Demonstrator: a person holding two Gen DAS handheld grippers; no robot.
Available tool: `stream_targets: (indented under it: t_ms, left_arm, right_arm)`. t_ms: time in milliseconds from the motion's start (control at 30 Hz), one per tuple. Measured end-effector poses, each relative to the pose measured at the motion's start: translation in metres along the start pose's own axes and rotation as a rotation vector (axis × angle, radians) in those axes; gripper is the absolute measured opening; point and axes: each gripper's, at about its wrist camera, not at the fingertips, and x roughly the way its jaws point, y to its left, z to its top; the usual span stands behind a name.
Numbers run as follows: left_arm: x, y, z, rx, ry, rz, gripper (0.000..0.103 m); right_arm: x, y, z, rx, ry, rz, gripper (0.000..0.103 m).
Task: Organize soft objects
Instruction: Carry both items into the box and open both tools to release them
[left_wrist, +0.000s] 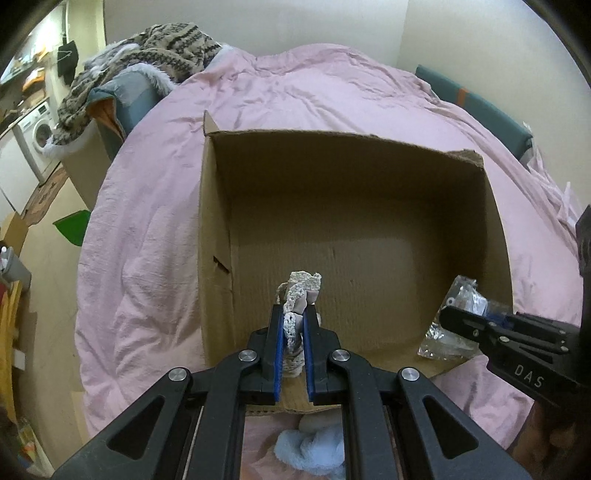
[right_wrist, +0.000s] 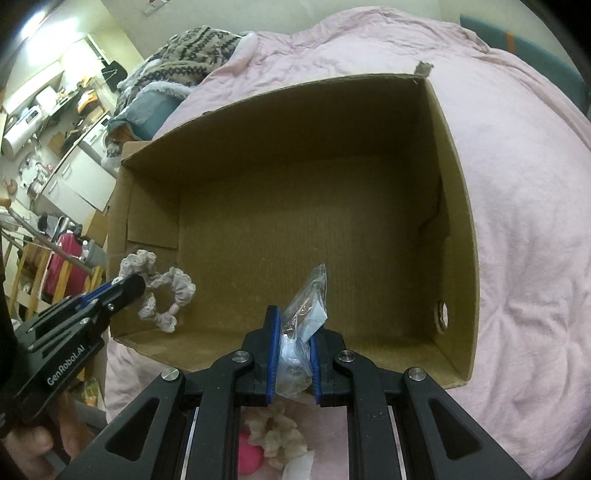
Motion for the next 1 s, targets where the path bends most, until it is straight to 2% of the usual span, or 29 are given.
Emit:
stream_targets:
  t_ms: [200, 333, 867, 933, 1000]
  left_arm:
    - [-0.002, -0.005, -0.002, 0.005, -0.005, 0.000, 0.009]
    - [-0.002, -0.001, -0.002, -0.018, 0.005, -0.028, 0.009]
    - [-0.013, -0.003, -0.002, -0.014, -0.023, -0.004, 0.012]
    - [-0.016, -0.003, -0.001, -0.014, -0.028, -0.003, 0.016]
    - [-0.018, -0.003, -0.001, -0.010, -0.035, 0.004, 0.023]
  right_arm:
    - [0.000, 0.003, 0.000, -0.013, -0.004, -0.006, 0.016]
    - [0.000, 0.001, 0.001, -0.001, -0.002, -0.006, 0.016]
    - [-0.009, -0.002, 0.004, 0.013, -0.029, -0.006, 0.023]
    - [-0.010, -0.002, 0.005, 0.018, -0.038, -0.001, 0.029]
    - [-0.013, -0.003, 0.005, 0.026, -0.046, 0.001, 0.046]
